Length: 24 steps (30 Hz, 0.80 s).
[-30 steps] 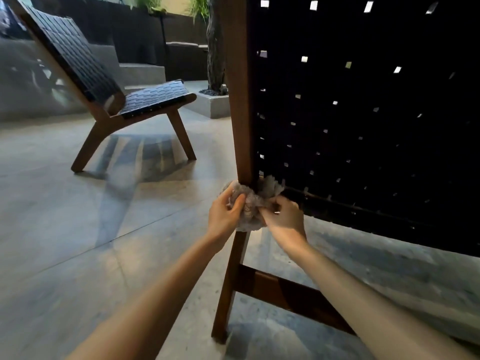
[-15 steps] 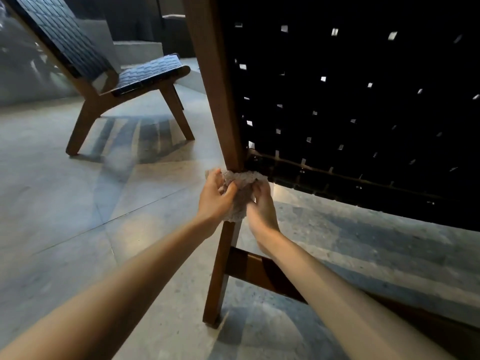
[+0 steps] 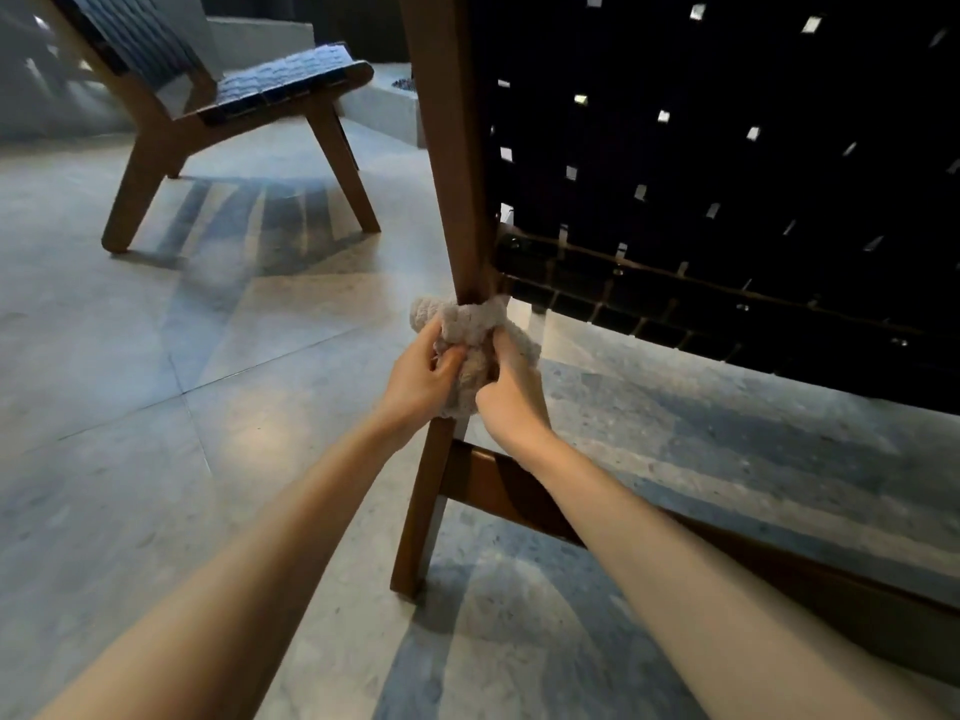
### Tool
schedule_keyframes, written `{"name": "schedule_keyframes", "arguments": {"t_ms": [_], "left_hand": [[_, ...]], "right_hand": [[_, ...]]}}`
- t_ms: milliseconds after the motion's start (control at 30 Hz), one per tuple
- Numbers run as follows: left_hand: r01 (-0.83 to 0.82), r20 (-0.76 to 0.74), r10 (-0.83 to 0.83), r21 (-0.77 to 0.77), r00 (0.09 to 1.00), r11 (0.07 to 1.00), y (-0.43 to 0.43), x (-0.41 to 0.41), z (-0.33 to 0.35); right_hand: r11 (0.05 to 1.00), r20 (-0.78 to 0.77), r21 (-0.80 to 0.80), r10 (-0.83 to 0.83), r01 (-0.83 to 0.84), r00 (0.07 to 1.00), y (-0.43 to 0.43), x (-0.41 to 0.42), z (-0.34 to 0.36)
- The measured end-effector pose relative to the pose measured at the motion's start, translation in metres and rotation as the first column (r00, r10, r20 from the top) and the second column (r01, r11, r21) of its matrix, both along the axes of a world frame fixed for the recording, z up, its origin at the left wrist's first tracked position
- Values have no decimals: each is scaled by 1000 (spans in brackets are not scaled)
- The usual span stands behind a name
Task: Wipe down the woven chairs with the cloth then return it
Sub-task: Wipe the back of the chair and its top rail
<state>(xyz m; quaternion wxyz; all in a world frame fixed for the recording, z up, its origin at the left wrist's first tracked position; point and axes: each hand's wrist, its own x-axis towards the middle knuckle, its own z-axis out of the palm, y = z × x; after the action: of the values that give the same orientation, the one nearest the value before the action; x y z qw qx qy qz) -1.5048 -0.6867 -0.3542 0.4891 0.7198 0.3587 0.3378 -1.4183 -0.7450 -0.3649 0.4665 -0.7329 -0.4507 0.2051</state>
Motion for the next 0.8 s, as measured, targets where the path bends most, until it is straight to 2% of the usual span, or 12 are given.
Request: {"name": "schedule_keyframes", "arguments": {"t_ms": [100,267,467,567,667,733,800], "left_hand": [[-12,-90,13,5,996,1000,-17,-19,-25],[-34,-93,26,-79,995,996,-45,-50,-71],[-146,-133,140,-33,981,989,-61,-71,-103],[-194,-192,186,-21,964,981,-73,-86,-123],[-223,-202,213,-30,956,974,-89,-98,-139],[-258,-180,249,-33,952,965,-97,-101,-144],[-332,-123,326,-32,937,943,-102,-97,-139]], "right_hand": [[993,-21,-76,89,-90,996,-23,-9,-25],[985,198,-130,134,-109,971,-53,-33,-48],[981,407,-121,191,-154,893,-77,-47,-53],[970,390,-164,230,-178,892,-84,-56,-57],[958,295,-220,243,-182,924,-90,-64,-62],[973,250,-183,182,-138,951,-95,-68,-62],[995,266,-80,80,-60,961,-99,-69,-56]]}}
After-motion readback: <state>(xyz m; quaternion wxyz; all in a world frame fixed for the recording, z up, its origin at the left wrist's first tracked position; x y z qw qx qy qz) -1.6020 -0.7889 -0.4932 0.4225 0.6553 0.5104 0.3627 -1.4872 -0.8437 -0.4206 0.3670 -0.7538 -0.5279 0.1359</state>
